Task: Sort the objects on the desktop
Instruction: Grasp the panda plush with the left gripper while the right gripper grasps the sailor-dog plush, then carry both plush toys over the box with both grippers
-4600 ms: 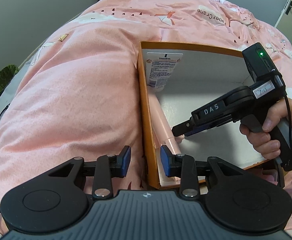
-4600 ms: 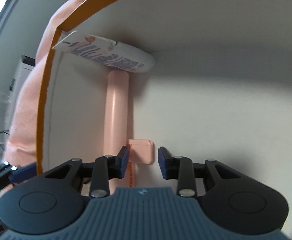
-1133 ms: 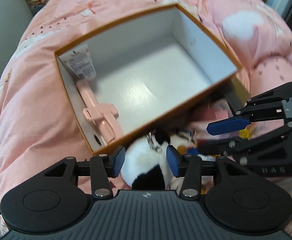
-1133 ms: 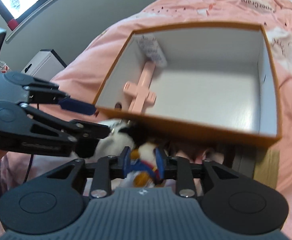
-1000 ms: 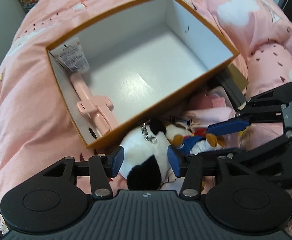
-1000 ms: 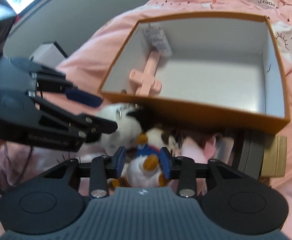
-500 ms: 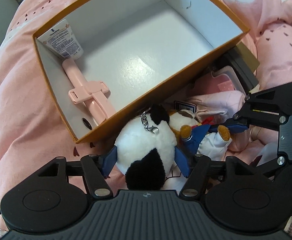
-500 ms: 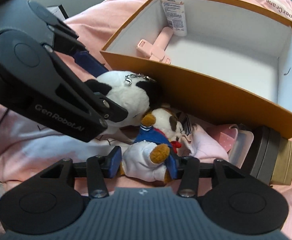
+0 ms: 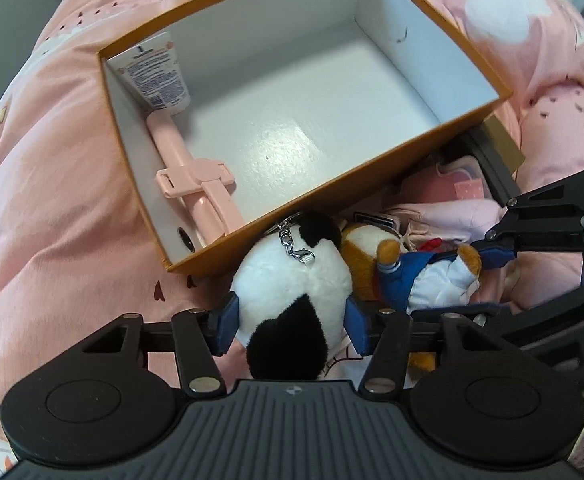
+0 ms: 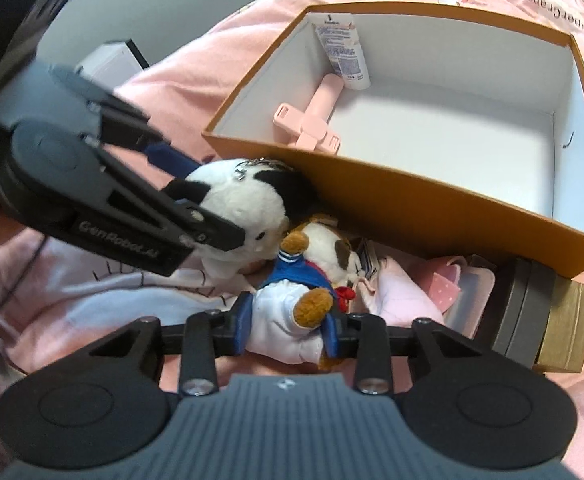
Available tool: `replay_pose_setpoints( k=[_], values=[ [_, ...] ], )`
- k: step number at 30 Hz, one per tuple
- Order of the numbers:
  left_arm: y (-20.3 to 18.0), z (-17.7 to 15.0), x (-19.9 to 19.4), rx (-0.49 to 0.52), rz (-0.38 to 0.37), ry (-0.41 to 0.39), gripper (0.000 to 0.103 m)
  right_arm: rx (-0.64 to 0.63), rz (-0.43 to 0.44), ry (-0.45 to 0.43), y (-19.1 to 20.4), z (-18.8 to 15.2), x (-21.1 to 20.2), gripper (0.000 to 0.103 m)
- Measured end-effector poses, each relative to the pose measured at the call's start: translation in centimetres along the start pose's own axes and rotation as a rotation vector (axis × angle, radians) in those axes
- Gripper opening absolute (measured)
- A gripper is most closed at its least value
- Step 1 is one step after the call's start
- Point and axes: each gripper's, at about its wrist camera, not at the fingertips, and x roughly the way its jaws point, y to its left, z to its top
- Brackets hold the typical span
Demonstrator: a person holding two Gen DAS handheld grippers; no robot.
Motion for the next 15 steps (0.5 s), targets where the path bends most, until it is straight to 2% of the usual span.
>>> replay_pose_setpoints(
  k=[6, 11, 15],
  values=[
    [0.7, 0.2, -2.5, -0.05, -0.055, -0.033, 0.062, 0.041, 0.083, -0.029, -1.5, 1.5, -2.5, 0.037],
    [0.9, 0.5, -4.9, -0.073, -0.1, -0.089, 0.061, 0.025, 0.109, -0.042, -2.2, 3.0, -4.2, 0.036],
    [1.1, 0.8, -6.5, -0.076, -0.097, -0.129, 0.061, -0.005, 0.118, -0.054, -2.1, 4.2, -5.5, 0.036]
  ],
)
